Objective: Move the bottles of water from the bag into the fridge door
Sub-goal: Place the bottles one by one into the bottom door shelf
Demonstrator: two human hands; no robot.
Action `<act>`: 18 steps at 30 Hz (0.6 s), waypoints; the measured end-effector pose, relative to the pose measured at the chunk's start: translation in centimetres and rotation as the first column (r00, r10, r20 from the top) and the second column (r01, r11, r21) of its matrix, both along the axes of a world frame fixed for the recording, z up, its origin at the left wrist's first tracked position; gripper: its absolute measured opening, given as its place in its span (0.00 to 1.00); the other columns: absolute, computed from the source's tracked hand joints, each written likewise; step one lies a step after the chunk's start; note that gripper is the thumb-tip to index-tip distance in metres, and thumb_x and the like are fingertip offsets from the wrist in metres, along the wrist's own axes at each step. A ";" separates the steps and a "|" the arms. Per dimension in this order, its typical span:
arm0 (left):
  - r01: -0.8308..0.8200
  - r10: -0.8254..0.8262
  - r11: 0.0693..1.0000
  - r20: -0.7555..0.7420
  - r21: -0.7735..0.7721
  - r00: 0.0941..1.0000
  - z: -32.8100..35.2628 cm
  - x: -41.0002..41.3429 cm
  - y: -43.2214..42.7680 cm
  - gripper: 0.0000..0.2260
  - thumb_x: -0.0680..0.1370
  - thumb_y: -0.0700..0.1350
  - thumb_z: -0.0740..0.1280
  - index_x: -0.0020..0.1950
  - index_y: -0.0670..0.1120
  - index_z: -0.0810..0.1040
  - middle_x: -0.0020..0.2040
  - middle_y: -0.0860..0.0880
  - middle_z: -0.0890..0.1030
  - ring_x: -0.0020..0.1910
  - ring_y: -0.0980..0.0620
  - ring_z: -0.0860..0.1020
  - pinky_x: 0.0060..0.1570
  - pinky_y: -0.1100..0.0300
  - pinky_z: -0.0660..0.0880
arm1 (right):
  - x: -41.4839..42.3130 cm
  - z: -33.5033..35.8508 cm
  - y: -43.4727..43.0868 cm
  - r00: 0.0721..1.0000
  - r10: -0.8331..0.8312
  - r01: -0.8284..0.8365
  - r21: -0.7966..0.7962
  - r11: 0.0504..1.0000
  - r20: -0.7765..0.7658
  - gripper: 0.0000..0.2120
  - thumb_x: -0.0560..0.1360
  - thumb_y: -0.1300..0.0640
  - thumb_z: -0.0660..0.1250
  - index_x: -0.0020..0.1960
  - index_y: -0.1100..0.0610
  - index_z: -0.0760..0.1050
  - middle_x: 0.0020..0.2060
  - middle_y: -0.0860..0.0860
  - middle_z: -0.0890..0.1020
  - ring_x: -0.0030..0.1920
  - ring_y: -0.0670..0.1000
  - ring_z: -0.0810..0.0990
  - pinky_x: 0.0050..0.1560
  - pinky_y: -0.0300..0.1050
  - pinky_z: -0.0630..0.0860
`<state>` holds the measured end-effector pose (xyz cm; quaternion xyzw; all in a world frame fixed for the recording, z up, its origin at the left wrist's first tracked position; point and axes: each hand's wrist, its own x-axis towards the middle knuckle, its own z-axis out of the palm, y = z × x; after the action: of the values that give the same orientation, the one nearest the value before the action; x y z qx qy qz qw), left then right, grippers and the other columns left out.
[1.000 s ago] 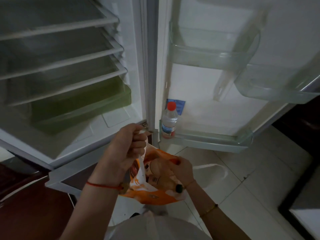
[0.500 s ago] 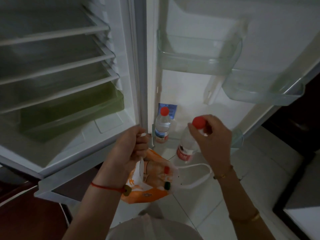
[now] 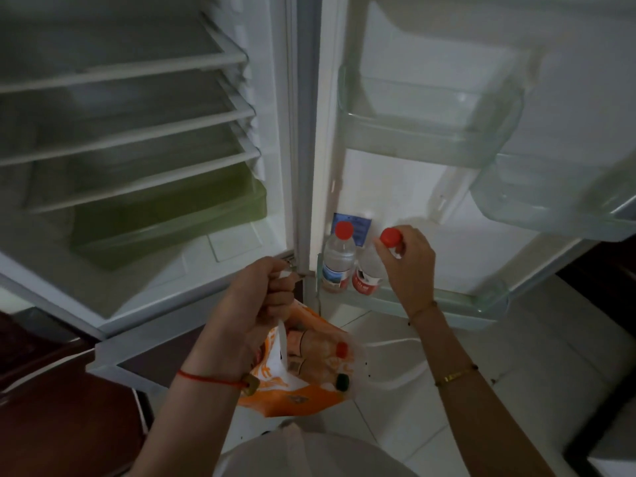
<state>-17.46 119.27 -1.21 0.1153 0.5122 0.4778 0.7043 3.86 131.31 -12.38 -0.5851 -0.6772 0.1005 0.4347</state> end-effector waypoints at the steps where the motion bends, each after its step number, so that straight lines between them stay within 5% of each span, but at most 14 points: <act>1: -0.002 0.002 1.000 0.004 -0.004 1.000 0.1 0.0 0.0 0.07 0.80 0.40 0.53 0.43 0.48 0.63 0.20 0.55 0.59 0.13 0.61 0.56 0.13 0.73 0.52 | -0.2 -0.4 0.2 1.000 0.009 -0.009 -0.016 1.000 0.000 0.11 0.71 0.55 0.73 0.47 0.60 0.75 0.40 0.55 0.79 0.41 0.54 0.75 0.45 0.47 0.73; 11: 0.026 -0.026 1.000 0.005 0.006 1.000 0.3 0.4 0.0 0.11 0.80 0.40 0.52 0.38 0.48 0.62 0.20 0.55 0.59 0.14 0.61 0.56 0.15 0.71 0.50 | -0.8 -1.4 0.9 0.999 -0.009 0.006 -0.082 0.997 -0.035 0.13 0.72 0.52 0.73 0.47 0.60 0.75 0.38 0.52 0.74 0.39 0.51 0.71 0.44 0.47 0.73; 15: 0.056 -0.055 0.998 -0.018 0.030 0.998 0.5 0.6 0.0 0.12 0.80 0.39 0.52 0.37 0.48 0.62 0.21 0.55 0.59 0.14 0.61 0.55 0.15 0.70 0.49 | -1.4 -0.7 0.1 0.983 -0.051 0.017 -0.189 0.982 -0.178 0.22 0.71 0.48 0.73 0.57 0.58 0.69 0.37 0.52 0.75 0.34 0.48 0.72 0.38 0.37 0.71; 18: 0.062 -0.060 0.997 -0.046 0.041 0.997 0.9 0.6 0.0 0.15 0.80 0.39 0.52 0.34 0.49 0.60 0.22 0.54 0.58 0.15 0.61 0.55 0.15 0.69 0.49 | -1.4 -2.5 -2.3 0.973 -0.150 0.116 -0.195 0.974 -0.173 0.14 0.77 0.47 0.65 0.48 0.58 0.67 0.32 0.53 0.74 0.30 0.47 0.70 0.31 0.38 0.68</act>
<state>-16.83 119.31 -0.36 0.1564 0.5136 0.4644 0.7043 2.47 129.03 -14.84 -0.6549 -0.5804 0.1875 0.4461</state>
